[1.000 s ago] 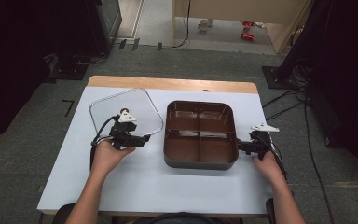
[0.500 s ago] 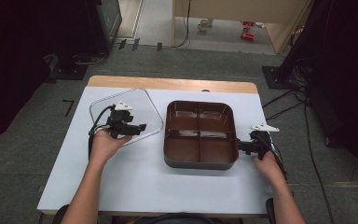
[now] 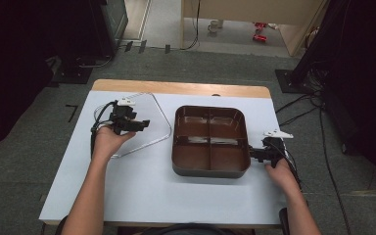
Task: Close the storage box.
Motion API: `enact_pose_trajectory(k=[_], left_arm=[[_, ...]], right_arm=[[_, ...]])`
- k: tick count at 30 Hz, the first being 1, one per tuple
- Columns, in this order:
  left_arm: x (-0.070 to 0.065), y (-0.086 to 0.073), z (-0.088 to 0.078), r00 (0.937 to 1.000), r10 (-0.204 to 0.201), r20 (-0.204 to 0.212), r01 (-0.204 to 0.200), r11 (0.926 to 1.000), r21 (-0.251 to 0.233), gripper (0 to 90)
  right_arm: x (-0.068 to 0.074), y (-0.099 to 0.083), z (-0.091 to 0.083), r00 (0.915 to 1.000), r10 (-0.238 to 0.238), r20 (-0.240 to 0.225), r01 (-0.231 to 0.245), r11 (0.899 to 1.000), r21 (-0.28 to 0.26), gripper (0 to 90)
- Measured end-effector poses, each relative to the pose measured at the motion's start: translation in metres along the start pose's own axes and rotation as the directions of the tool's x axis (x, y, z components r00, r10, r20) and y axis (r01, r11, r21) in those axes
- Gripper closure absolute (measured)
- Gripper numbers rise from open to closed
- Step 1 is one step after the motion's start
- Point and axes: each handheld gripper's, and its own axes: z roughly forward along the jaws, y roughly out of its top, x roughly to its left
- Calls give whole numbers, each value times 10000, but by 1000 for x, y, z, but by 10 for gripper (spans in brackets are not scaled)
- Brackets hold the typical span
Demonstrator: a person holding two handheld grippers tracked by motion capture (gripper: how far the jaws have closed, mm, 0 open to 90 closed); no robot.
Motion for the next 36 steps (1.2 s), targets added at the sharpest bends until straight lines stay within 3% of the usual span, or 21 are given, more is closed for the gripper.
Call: enact_pose_trajectory(k=[11,14,17,21,26,32,36], left_arm=[[27,3,7,9977,-209,-637,195,9995,-233,335],[38,-2,11,9959,-560,-717,540,9981,-295,335],[43,-6,18,9940,-593,-914,583,9982,-137,335],[46,-11,25,9925,-594,-1065,604,9982,63,335],[49,-21,30,9891,-763,-1259,765,9971,-34,408],[52,-26,32,9878,-1057,-1144,1070,9942,48,476],[50,-29,36,9888,-872,-1213,911,9955,268,504]], right_arm=[[1,0,0,10000,-48,57,48,10000,-11,125],[1,0,0,10000,-47,53,47,10000,-6,125],[1,0,0,10000,-42,49,42,10000,-3,125],[1,0,0,10000,-39,41,39,10000,-5,124],[1,0,0,10000,-31,38,31,10000,0,124],[0,0,0,10000,-33,36,33,10000,-4,124],[0,0,0,10000,-26,33,26,10000,-2,124]])
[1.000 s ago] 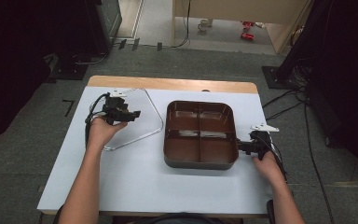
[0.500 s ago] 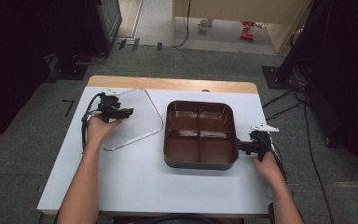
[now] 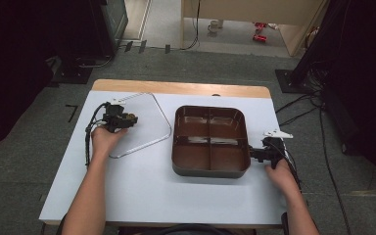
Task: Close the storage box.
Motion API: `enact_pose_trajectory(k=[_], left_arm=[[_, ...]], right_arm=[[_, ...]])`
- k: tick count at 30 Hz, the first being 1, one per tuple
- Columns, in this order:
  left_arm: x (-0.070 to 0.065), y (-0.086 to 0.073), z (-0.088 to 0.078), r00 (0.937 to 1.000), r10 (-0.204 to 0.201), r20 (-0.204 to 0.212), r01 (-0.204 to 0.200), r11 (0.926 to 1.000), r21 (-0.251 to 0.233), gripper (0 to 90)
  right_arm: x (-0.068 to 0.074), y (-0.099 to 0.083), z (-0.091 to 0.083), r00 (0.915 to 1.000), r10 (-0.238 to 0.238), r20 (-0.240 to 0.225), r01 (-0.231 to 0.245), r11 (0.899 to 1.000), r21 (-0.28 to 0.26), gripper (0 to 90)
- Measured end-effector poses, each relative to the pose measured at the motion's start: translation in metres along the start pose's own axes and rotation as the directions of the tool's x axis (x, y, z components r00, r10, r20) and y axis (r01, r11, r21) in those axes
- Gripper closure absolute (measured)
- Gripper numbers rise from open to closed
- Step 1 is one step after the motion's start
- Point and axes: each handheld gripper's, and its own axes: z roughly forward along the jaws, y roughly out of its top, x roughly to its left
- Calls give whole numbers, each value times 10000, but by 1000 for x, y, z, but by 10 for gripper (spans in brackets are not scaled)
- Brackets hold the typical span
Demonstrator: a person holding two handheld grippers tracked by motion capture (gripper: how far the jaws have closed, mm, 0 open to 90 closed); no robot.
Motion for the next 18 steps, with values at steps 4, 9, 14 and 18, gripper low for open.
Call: enact_pose_trajectory(k=[4,9,14,18], left_arm=[[-1,-1,1,9998,56,-170,-57,10000,-63,543],[-1,-2,2,9997,198,-164,-201,9996,-183,583],[0,-1,1,9999,-151,-46,151,9998,-139,591],[-2,0,0,9997,-163,-166,162,9999,-58,593]], right_arm=[[0,0,0,10000,10,-8,-10,10000,7,124],[0,0,0,10000,6,-11,-6,10000,5,124],[0,0,0,10000,10,-11,-10,10000,3,124],[0,0,0,10000,17,-16,-17,10000,-2,124]])
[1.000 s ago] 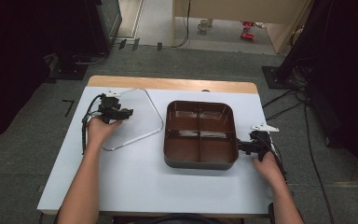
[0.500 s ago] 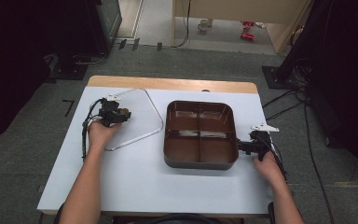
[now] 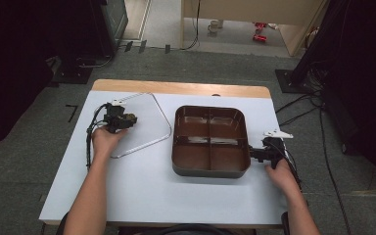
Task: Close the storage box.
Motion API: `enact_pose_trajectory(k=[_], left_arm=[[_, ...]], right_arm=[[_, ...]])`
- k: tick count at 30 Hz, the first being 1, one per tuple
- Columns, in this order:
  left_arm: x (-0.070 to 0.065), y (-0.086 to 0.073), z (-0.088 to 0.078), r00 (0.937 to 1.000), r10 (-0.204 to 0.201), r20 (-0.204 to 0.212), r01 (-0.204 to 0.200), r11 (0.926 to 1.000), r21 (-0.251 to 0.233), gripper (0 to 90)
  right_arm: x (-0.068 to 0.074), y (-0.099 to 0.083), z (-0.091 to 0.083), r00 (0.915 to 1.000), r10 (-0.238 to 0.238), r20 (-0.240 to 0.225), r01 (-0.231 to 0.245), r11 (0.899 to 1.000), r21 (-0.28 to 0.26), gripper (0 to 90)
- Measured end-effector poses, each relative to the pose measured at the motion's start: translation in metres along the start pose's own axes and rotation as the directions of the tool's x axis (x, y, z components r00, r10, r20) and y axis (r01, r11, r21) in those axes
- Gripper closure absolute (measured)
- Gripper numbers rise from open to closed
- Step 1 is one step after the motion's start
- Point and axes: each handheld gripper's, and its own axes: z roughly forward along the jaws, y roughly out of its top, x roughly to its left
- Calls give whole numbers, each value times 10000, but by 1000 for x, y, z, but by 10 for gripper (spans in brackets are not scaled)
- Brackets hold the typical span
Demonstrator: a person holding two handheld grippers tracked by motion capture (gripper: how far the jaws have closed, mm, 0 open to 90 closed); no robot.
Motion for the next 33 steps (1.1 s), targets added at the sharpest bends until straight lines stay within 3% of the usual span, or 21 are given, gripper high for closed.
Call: enact_pose_trajectory(k=[11,19,27,33], left_arm=[[-1,4,-11,9996,-75,254,70,9998,176,594],[-4,13,-32,9994,146,316,-144,9999,-48,595],[-6,19,-48,9986,1,520,17,9994,-337,595],[-17,31,-65,9974,210,689,-168,9980,-616,595]], right_arm=[[0,0,0,10000,3,-4,-3,10000,2,124],[0,0,0,10000,3,-4,-3,10000,2,124],[0,0,0,10000,1,-5,-1,10000,3,124],[0,0,0,10000,3,-6,-3,10000,4,124]])
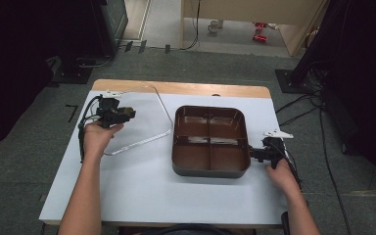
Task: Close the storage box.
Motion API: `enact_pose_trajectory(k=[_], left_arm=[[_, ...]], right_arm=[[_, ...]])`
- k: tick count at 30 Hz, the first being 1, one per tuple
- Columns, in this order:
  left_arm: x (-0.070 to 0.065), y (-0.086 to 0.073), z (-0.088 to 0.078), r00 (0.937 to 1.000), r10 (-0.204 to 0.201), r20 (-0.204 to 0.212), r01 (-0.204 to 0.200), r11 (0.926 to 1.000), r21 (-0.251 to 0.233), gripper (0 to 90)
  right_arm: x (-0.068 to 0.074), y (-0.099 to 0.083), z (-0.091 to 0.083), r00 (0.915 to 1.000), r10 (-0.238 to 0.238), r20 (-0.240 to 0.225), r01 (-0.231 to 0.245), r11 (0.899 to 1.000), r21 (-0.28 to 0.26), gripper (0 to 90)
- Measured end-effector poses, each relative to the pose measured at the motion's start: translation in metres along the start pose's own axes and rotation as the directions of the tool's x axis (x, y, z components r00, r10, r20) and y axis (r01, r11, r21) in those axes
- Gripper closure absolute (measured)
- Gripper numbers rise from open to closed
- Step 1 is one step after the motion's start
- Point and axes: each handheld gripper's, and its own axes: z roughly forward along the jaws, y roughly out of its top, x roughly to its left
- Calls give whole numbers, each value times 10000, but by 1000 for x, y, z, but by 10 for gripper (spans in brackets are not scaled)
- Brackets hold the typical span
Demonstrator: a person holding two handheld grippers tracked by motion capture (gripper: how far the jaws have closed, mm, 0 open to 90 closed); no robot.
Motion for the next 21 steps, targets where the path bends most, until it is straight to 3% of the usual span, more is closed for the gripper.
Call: enact_pose_trajectory(k=[4,9,12,13,16,17,21], left_arm=[[-6,6,-6,9999,155,51,-155,9998,-121,595],[-18,18,-20,9986,39,519,-25,9996,-275,595],[-24,21,-22,9983,194,552,-175,9993,-336,595],[-33,24,-24,9975,464,537,-439,9979,-468,595],[-40,27,-24,9970,547,553,-522,9976,-452,595],[-49,30,-23,9951,700,698,-672,9969,-411,595],[-60,33,-21,9921,773,993,-740,9966,-368,596]], right_arm=[[0,0,0,10000,4,-1,-4,10000,-1,124],[0,0,0,10000,2,0,-2,10000,-2,124],[0,0,0,10000,-32,-6,32,10000,15,124],[0,0,0,10000,-14,1,14,10000,5,124],[0,0,0,10000,-31,-1,31,10000,5,124],[0,0,0,10000,-16,-1,16,10000,16,124],[0,0,0,10000,-28,8,28,10000,-2,124]])
